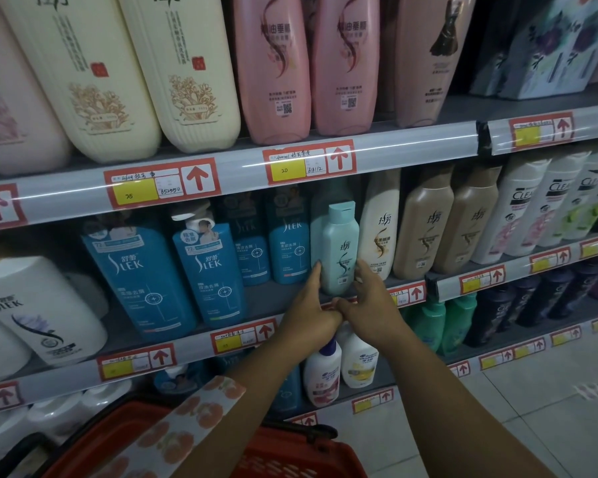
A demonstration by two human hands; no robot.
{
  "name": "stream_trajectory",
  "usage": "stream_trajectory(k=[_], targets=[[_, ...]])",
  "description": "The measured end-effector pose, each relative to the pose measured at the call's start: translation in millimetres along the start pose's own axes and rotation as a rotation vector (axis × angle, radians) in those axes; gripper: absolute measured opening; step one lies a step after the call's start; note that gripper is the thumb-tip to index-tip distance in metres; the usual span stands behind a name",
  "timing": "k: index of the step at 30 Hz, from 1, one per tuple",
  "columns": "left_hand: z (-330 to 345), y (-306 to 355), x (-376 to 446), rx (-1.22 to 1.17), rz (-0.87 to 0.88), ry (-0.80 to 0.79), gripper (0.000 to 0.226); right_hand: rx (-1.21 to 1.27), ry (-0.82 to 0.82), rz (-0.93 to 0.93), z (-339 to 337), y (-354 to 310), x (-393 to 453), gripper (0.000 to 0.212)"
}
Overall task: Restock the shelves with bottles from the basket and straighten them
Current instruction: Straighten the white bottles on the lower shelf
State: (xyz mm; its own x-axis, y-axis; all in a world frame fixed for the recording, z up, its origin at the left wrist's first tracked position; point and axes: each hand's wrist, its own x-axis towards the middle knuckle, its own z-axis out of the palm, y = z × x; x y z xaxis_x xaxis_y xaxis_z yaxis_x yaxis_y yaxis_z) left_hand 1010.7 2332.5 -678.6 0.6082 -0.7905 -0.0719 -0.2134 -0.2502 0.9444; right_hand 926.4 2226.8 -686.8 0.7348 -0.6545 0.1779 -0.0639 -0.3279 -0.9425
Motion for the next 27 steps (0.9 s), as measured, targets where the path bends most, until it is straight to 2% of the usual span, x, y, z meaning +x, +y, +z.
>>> stream_trajectory(k=[2, 4, 6, 8, 11, 14, 17, 20, 24, 27], targets=[[2.5, 4.1, -4.6, -0.031, 0.002, 0.053, 0.100, 0.010, 0.003, 0.003, -1.8, -2.4, -1.0, 0.063], [4.0, 13.8, -14.0, -0.016, 0.041, 0.172, 0.093, 0.027, 0.032, 0.002, -4.6, -5.4, -1.3, 0.060], [3.5, 28.1, -24.0, 0.092, 0.162, 0.341, 0.084, 0.051, 0.103, 0.036, -9.6, -11.0, -2.8, 0.064], [3.1, 42.0, -30.0, 0.166, 0.297, 0.421, 0.078, 0.068, 0.188, 0.068, -17.1, -15.3, -4.8, 0.067], [4.9, 63.1, -31.4, 0.281, 0.453, 0.408, 0.073, 0.058, 0.266, 0.045, -27.3, -14.8, -6.3, 0.056], [9.2, 85.7, -26.7, 0.417, 0.518, 0.303, 0.071, 0.042, 0.310, 0.052, -34.1, -15.6, -8.2, 0.052], [16.4, 109.9, -17.5, 0.443, 0.442, 0.203, 0.072, 0.052, 0.330, 0.051, -40.0, -17.3, -10.4, 0.042], [19.1, 139.9, -6.8, 0.347, 0.288, 0.185, 0.064, 0.029, 0.326, 0.067, -47.2, -22.4, -15.0, 0.054], [17.0, 171.7, 15.0, 0.356, 0.229, 0.224, 0.034, 0.032, 0.307, 0.097, -56.1, -24.1, -17.7, 0.063], [20.1, 184.9, 30.3, 0.389, 0.134, 0.204, 0.013, 0.043, 0.299, 0.118, -58.3, -24.7, -18.5, 0.061]])
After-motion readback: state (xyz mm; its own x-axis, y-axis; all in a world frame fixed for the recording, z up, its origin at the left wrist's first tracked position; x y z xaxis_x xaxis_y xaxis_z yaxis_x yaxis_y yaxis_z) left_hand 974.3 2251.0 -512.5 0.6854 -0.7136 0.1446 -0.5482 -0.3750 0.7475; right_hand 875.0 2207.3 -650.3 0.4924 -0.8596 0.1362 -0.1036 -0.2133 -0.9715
